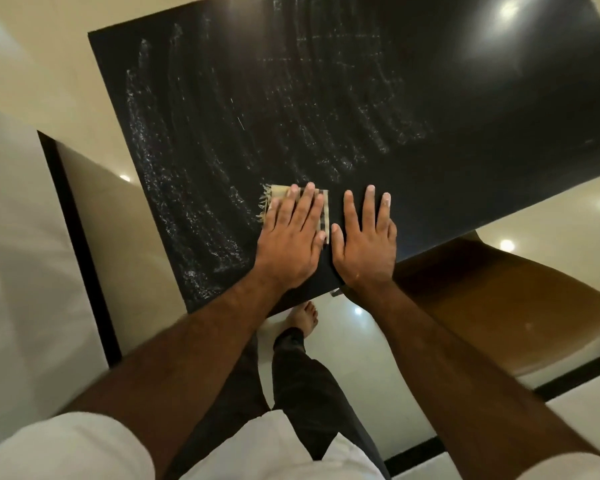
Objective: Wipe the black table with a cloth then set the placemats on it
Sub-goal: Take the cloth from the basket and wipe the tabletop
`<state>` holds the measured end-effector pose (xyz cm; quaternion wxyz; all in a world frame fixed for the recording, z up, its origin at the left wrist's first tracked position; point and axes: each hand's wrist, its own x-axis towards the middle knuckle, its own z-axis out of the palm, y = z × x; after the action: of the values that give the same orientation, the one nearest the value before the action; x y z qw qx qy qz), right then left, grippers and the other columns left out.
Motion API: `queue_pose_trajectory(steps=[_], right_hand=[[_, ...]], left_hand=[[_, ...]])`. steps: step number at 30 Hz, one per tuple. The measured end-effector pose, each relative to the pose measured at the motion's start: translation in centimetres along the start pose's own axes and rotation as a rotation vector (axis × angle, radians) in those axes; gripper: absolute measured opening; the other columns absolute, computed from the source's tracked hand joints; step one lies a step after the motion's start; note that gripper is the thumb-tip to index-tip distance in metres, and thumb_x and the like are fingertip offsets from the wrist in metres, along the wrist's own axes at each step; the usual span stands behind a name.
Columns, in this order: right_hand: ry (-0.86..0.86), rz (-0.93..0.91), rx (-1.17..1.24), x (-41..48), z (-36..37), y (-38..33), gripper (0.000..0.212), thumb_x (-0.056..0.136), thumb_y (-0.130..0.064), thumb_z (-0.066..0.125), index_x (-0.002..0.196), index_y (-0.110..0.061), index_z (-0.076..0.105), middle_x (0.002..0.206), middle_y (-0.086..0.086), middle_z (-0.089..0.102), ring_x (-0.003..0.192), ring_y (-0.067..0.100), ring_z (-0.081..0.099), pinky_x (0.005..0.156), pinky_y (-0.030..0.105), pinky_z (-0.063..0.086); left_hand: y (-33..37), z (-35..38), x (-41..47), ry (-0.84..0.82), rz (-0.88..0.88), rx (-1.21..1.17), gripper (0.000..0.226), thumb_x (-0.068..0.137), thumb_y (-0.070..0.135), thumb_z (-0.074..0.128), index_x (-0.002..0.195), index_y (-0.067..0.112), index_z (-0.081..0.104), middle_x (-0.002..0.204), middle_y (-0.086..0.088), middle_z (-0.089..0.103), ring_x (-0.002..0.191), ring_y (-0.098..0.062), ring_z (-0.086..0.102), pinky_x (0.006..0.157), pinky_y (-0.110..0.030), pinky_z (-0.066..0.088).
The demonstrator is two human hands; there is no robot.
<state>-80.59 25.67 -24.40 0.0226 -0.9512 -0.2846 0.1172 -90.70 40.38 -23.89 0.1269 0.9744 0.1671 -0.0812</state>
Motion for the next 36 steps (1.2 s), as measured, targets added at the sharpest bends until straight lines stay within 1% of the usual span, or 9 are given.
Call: queue_pose_trajectory(steps=[3,7,11,17,21,24,26,31,36], right_hand=[[0.018,0.002,-0.004,0.2,-0.1,-0.3,0.072,0.114,-0.06,0.025,0.178,-0.031,0.007,0.186,0.007,-0.007,0.171,0.037,-0.007,0.133,0.057,0.018],[0.026,-0.003,-0.005,0.0,-0.3,-0.1,0.072,0.114,-0.06,0.026,0.177,-0.032,0.007,0.186,0.007,-0.005,0.171,0.037,-0.005,0.133,0.058,0.021],[0.031,0.009,-0.007,-0.1,-0.4,-0.5,0.071,0.115,-0.06,0.026,0.177,-0.031,0.008,0.186,0.007,-0.004,0.171,0.037,-0.005,0.133,0.058,0.021],[0.047,0.017,-0.018,0.0,-0.1,-0.9,0.071,0.116,-0.057,0.026,0.178,-0.029,0.008,0.186,0.008,-0.004,0.171,0.038,-0.005,0.134,0.058,0.02],[0.073,-0.038,-0.034,-0.1,0.3,-1.5,0.072,0.115,-0.054,0.03,0.178,-0.024,0.012,0.186,0.011,0.001,0.171,0.04,-0.001,0.131,0.058,0.024],[0.074,-0.05,-0.042,0.1,0.3,-1.5,0.071,0.115,-0.054,0.031,0.178,-0.026,0.011,0.186,0.01,0.001,0.171,0.039,-0.001,0.131,0.058,0.025],[0.078,-0.041,-0.037,0.0,0.3,-1.5,0.071,0.115,-0.054,0.031,0.178,-0.027,0.01,0.186,0.009,0.001,0.171,0.039,-0.001,0.131,0.058,0.025],[0.071,-0.033,-0.025,0.1,0.2,-1.6,0.071,0.115,-0.057,0.026,0.178,-0.028,0.008,0.186,0.008,-0.001,0.171,0.038,-0.003,0.133,0.059,0.024],[0.064,-0.027,-0.026,0.1,0.1,-1.7,0.071,0.115,-0.058,0.026,0.177,-0.029,0.008,0.186,0.007,-0.002,0.171,0.038,-0.003,0.134,0.059,0.023]], left_hand=[[0.5,0.3,0.0,-0.011,0.015,-0.005,0.073,0.115,0.049,0.022,0.177,0.018,0.0,0.186,-0.007,-0.007,0.172,-0.03,-0.004,0.135,-0.059,0.013],[-0.8,0.3,-6.9,-0.093,0.068,0.03,0.075,0.115,0.049,0.024,0.176,0.019,-0.008,0.185,-0.005,-0.016,0.171,-0.029,-0.01,0.136,-0.057,0.01],[-5.0,0.0,-12.7,-0.142,-0.119,0.027,0.077,0.114,0.053,0.021,0.176,0.021,-0.012,0.183,-0.004,-0.022,0.17,-0.028,-0.014,0.136,-0.059,0.01],[-4.5,-0.5,-6.6,-0.001,-0.22,-0.004,0.076,0.114,0.05,0.024,0.177,0.02,-0.005,0.185,-0.006,-0.013,0.171,-0.03,-0.009,0.136,-0.059,0.009],[-0.9,0.0,-4.1,-0.005,-0.124,-0.026,0.076,0.114,0.049,0.025,0.177,0.02,-0.005,0.185,-0.007,-0.012,0.171,-0.031,-0.008,0.135,-0.06,0.011],[-0.1,0.8,-7.5,-0.057,-0.018,-0.032,0.076,0.115,0.05,0.025,0.176,0.02,-0.007,0.184,-0.006,-0.017,0.171,-0.03,-0.013,0.136,-0.059,0.009],[-1.3,1.2,-11.1,-0.113,-0.022,-0.026,0.078,0.115,0.052,0.024,0.176,0.021,-0.012,0.183,-0.005,-0.023,0.17,-0.029,-0.017,0.136,-0.059,0.007],[-7.3,0.5,-16.1,-0.161,-0.22,-0.004,0.076,0.113,0.054,0.017,0.175,0.021,-0.014,0.182,-0.004,-0.026,0.17,-0.03,-0.018,0.136,-0.061,0.011],[-7.5,-0.4,-9.7,-0.024,-0.359,-0.046,0.076,0.113,0.053,0.019,0.177,0.021,-0.007,0.184,-0.005,-0.018,0.17,-0.03,-0.014,0.137,-0.06,0.005]])
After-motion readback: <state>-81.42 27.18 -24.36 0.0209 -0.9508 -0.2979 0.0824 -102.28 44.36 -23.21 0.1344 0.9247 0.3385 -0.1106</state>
